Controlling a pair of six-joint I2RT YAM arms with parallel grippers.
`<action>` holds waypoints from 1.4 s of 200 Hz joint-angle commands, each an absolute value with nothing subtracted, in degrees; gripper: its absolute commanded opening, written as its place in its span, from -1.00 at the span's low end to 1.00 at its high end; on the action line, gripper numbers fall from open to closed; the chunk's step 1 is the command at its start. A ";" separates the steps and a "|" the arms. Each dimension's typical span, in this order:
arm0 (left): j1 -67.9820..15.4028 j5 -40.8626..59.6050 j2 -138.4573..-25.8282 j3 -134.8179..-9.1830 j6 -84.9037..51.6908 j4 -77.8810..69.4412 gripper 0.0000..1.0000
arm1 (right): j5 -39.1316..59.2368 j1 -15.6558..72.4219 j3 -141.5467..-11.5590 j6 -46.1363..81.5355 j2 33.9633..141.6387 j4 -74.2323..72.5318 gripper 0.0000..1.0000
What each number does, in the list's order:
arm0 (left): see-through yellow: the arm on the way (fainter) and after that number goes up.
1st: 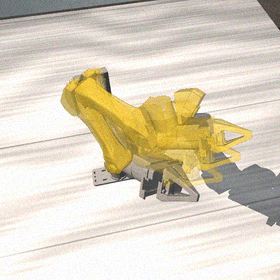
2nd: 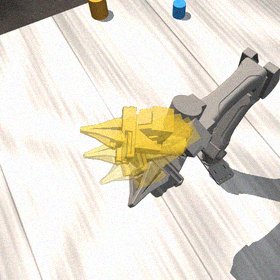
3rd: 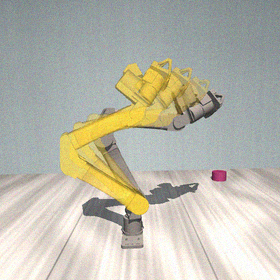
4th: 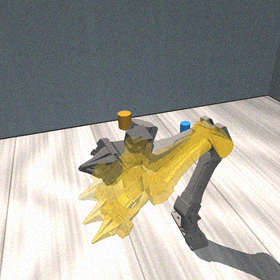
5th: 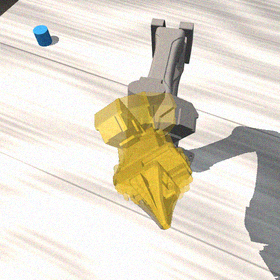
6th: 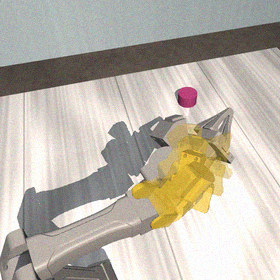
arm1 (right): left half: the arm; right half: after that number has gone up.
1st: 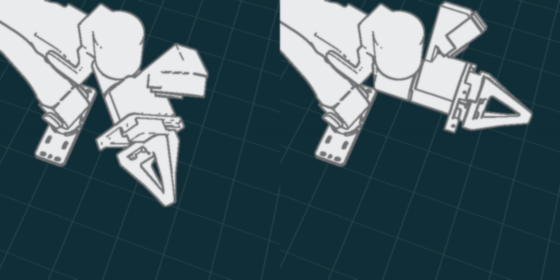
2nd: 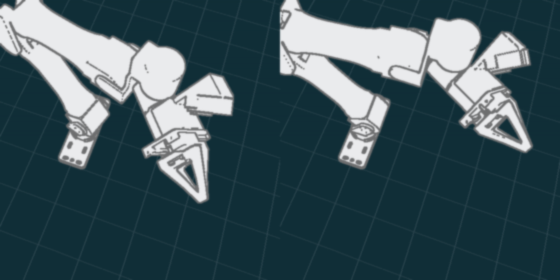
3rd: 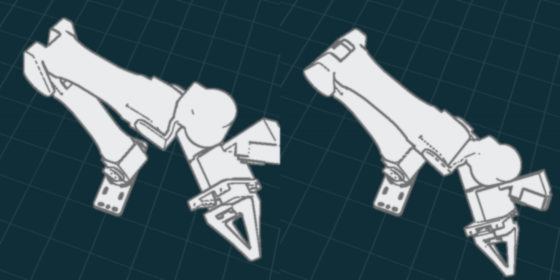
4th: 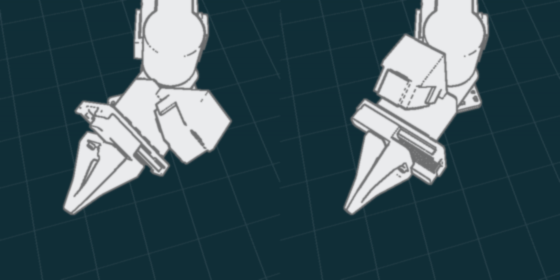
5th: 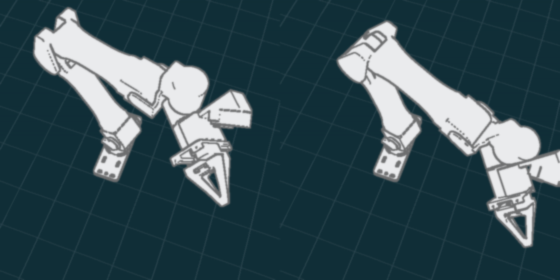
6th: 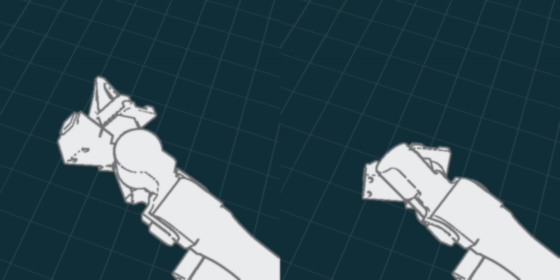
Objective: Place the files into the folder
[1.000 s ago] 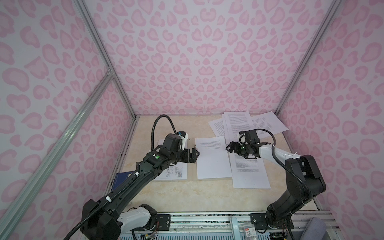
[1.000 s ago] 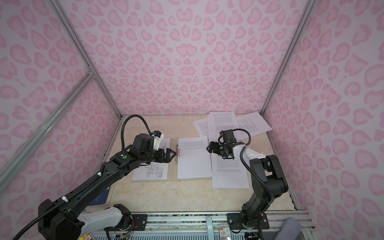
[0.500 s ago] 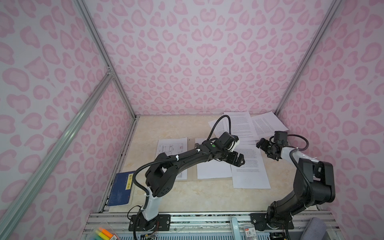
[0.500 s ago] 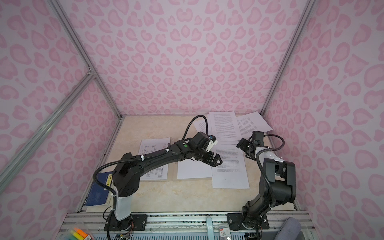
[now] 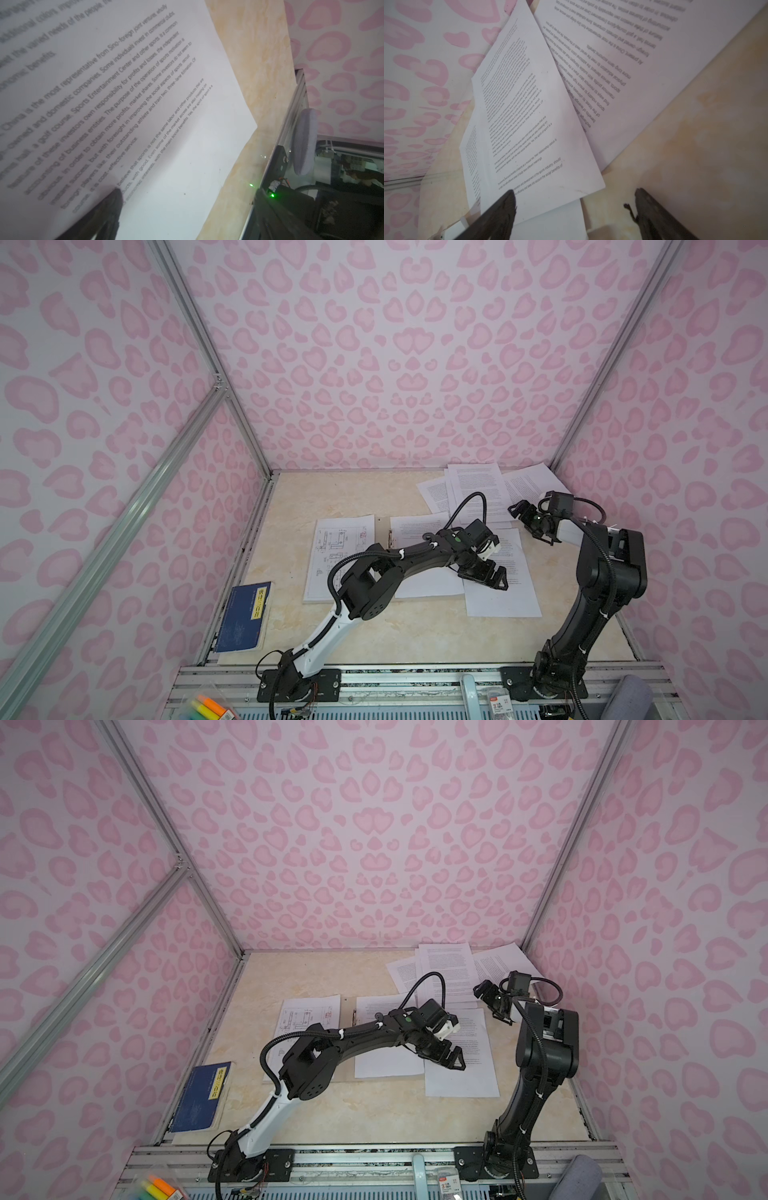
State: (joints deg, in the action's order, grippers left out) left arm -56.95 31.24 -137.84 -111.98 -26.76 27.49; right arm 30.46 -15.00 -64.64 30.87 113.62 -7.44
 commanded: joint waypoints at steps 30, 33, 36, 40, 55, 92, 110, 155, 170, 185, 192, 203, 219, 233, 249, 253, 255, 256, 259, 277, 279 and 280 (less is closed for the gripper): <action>-56.28 29.97 -139.31 -110.98 -29.22 30.49 1.00 | 37.60 -15.26 -59.23 33.67 112.57 -6.19 0.79; -56.25 29.75 -139.24 -110.82 -29.46 30.52 1.00 | 37.68 -15.34 -58.66 33.81 112.10 -6.05 0.79; -56.17 29.57 -139.18 -110.63 -29.63 30.52 1.00 | 37.88 -15.42 -58.15 33.91 111.73 -5.75 0.79; -56.08 29.42 -139.07 -110.35 -29.87 30.45 1.00 | 38.27 -15.58 -57.60 33.81 111.28 -5.22 0.79; -55.99 29.01 -138.87 -109.62 -30.32 30.30 1.00 | 40.34 -16.07 -55.14 33.83 109.91 -4.73 0.79; -55.90 28.83 -139.22 -109.57 -30.93 29.91 0.99 | 42.52 -17.91 -48.59 34.72 104.96 0.12 0.82; -55.82 28.66 -139.61 -109.56 -31.18 29.77 0.99 | 42.66 -19.57 -45.24 35.16 100.91 1.60 0.87; -55.21 29.31 -139.75 -108.57 -31.88 28.40 0.99 | 41.99 -21.92 -39.53 33.13 92.36 9.83 0.94; -54.98 29.37 -139.74 -108.12 -32.16 27.80 0.98 | 43.11 -23.17 -35.89 34.55 89.71 8.37 0.94; -54.84 29.40 -139.57 -107.65 -32.24 27.51 0.98 | 44.44 -24.55 -33.31 35.23 88.09 8.85 0.95; -54.76 29.45 -139.49 -107.35 -32.30 27.25 0.98 | 44.89 -25.37 -32.17 35.32 87.00 9.03 0.95; -54.67 29.66 -139.48 -107.06 -32.32 26.97 0.98 | 44.54 -26.30 -31.25 34.75 84.79 10.79 0.95; -54.50 30.04 -139.39 -106.66 -32.48 26.46 0.97 | 44.71 -27.15 -30.69 33.82 81.65 11.55 0.95; -54.41 30.48 -139.31 -106.74 -32.43 26.16 0.97 | 43.63 -26.91 -31.46 32.13 80.12 14.23 0.86; -54.40 30.72 -138.97 -106.80 -32.17 26.10 0.97 | 42.92 -26.90 -31.38 30.97 78.91 14.76 0.72; -54.40 30.74 -138.88 -106.79 -32.10 26.08 0.97 | 42.62 -26.77 -31.37 30.78 78.67 14.97 0.67; -54.40 30.76 -138.83 -106.79 -32.09 26.10 0.97 | 42.49 -26.80 -31.33 30.70 78.69 15.10 0.63; -54.40 30.76 -138.80 -106.79 -32.08 26.10 0.97 | 42.47 -26.76 -31.31 30.69 78.63 15.15 0.62; -54.40 30.83 -138.74 -106.83 -32.08 26.10 0.97 | 42.30 -26.72 -31.29 30.60 78.50 15.20 0.55; -54.40 31.10 -138.60 -107.01 -32.08 26.08 0.97 | 41.64 -26.11 -31.18 30.50 77.42 15.18 0.20; -54.40 31.20 -138.60 -107.04 -32.08 26.10 0.97 | 41.52 -26.04 -31.20 30.43 77.21 15.20 0.17; -54.40 31.20 -138.60 -107.05 -32.08 26.06 0.97 | 41.50 -25.98 -31.20 30.42 77.10 15.20 0.16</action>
State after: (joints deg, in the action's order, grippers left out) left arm -54.46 37.56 -137.67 -107.53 -32.86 20.73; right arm 43.42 -26.65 -31.48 31.92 78.26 13.04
